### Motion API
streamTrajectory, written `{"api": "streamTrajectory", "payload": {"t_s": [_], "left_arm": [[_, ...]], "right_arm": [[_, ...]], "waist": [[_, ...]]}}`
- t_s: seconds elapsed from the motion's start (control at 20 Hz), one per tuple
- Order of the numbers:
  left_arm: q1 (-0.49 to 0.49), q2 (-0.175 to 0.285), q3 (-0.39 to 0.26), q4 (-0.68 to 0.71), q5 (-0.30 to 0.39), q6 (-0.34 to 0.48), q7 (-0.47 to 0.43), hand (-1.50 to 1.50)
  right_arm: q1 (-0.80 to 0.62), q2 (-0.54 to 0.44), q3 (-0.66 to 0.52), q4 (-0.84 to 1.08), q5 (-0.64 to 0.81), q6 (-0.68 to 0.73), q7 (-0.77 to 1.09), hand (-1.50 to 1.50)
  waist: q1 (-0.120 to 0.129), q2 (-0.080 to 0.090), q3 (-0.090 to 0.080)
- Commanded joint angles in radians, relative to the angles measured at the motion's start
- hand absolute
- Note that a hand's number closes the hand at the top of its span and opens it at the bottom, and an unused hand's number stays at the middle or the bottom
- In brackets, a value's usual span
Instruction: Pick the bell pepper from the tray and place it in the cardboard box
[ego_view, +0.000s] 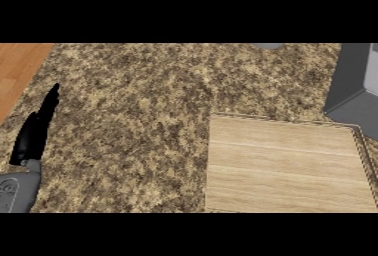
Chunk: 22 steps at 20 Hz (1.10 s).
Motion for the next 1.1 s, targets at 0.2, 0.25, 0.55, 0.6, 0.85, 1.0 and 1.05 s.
{"api": "streamTrajectory", "payload": {"t_s": [0.2, 0.25, 0.55, 0.6, 0.85, 1.0, 1.05], "left_arm": [[-0.022, 0.003, 0.0, 0.003, 0.007, -0.016, 0.003, 0.0], [-0.019, 0.001, -0.001, -0.009, -0.002, -0.005, 0.021, 0.0], [-0.007, -0.007, 0.003, -0.001, -0.001, 0.003, -0.004, 0.0], [0.017, -0.014, -0.003, -0.015, -0.014, 0.018, -0.007, 0.0], [-0.017, 0.015, 0.027, 0.011, 0.005, -0.001, 0.008, 0.0], [0.007, -0.005, 0.013, 0.004, -0.006, 0.016, -0.014, 0.0], [0.004, -0.013, -0.001, -0.012, -0.007, 0.008, 0.012, 0.0]], "right_arm": [[-0.102, 0.108, 0.026, 0.145, 0.045, 0.024, 0.148, -1.5], [-0.083, 0.104, 0.032, 0.159, 0.053, 0.034, 0.134, -1.5], [-0.091, 0.147, -0.012, 0.183, 0.017, 0.01, 0.079, -1.5], [-0.092, 0.142, -0.013, 0.186, 0.015, 0.043, 0.058, -1.5], [-0.124, 0.117, -0.103, 0.19, -0.07, 0.059, 0.01, -1.5], [-0.12, 0.079, -0.176, 0.22, -0.141, 0.092, 0.018, -1.5], [-0.118, 0.078, -0.198, 0.223, -0.162, 0.088, 0.018, -1.5]], "waist": [[0.007, 0.006, -0.001], [-0.006, 0.002, 0.0], [0.001, 0.012, 0.002], [-0.005, 0.005, 0.002], [-0.02, 0.005, 0.002], [-0.018, 0.01, 0.003], [-0.018, 0.008, 0.004]]}}
